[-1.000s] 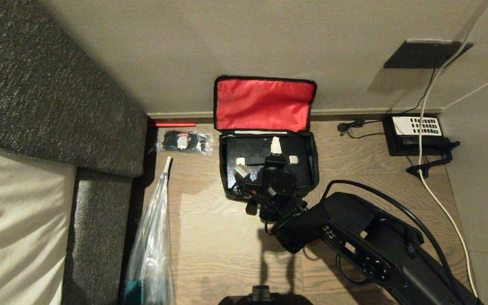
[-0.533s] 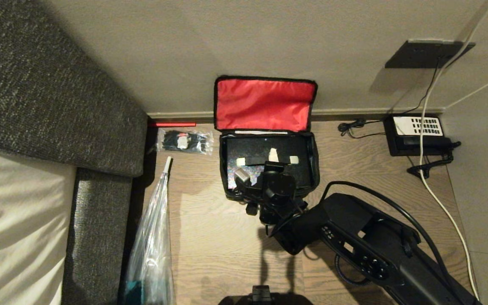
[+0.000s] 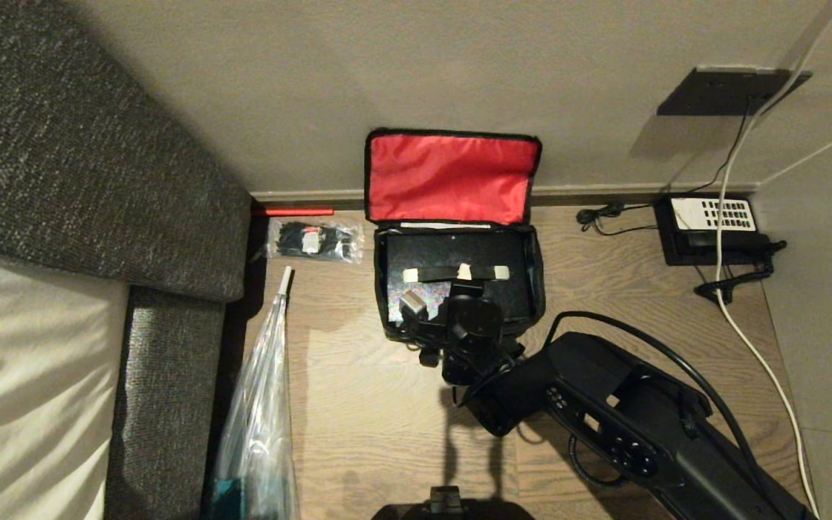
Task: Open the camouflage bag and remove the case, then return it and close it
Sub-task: Lift the black box
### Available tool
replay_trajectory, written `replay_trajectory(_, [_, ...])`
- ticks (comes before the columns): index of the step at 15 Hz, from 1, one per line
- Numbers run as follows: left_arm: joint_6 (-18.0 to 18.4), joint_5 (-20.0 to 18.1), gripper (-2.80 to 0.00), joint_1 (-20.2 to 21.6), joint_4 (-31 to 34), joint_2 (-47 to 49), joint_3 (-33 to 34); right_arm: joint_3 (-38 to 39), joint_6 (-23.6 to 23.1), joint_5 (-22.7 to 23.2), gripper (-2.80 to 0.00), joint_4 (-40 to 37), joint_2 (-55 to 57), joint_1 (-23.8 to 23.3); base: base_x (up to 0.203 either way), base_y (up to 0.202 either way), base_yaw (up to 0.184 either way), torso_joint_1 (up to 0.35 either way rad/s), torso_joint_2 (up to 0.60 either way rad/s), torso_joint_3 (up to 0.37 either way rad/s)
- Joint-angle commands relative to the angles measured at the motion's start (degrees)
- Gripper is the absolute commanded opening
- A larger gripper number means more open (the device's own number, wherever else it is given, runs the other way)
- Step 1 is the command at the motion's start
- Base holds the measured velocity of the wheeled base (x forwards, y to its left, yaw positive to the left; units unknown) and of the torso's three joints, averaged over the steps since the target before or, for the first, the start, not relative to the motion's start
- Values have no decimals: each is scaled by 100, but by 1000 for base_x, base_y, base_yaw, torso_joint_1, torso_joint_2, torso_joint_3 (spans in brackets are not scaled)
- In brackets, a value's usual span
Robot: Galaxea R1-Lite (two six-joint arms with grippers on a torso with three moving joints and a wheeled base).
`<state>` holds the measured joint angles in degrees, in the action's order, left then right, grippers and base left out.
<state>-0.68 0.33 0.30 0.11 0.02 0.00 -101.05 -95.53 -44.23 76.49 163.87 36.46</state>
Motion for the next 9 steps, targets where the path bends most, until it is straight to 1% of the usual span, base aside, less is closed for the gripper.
replay_trajectory(1, [-2, 2, -280, -3, 7, -11, 9, -29, -53, -15, -280, 95, 14, 1, 0, 0, 0, 0, 0, 0])
replay_trajectory(3, [-2, 2, -280, 0, 7, -11, 13, -80, -32, -12, -280, 273, 25, 9, 0, 0, 0, 0, 0, 0])
replay_trajectory(6, [-2, 2, -280, 5, 7, -11, 17, 198, -36, -25, -280, 444, -74, 10, 0, 0, 0, 0, 0, 0])
replay_trajectory(8, [-2, 2, -280, 5, 7, -11, 18, 989, -29, -125, -280, 578, -365, 13, 0, 0, 0, 0, 0, 0])
replay_trajectory(9, [-2, 2, -280, 5, 7, -11, 12, 1268, -27, -174, -280, 663, -593, 23, 0, 0, 0, 0, 0, 0])
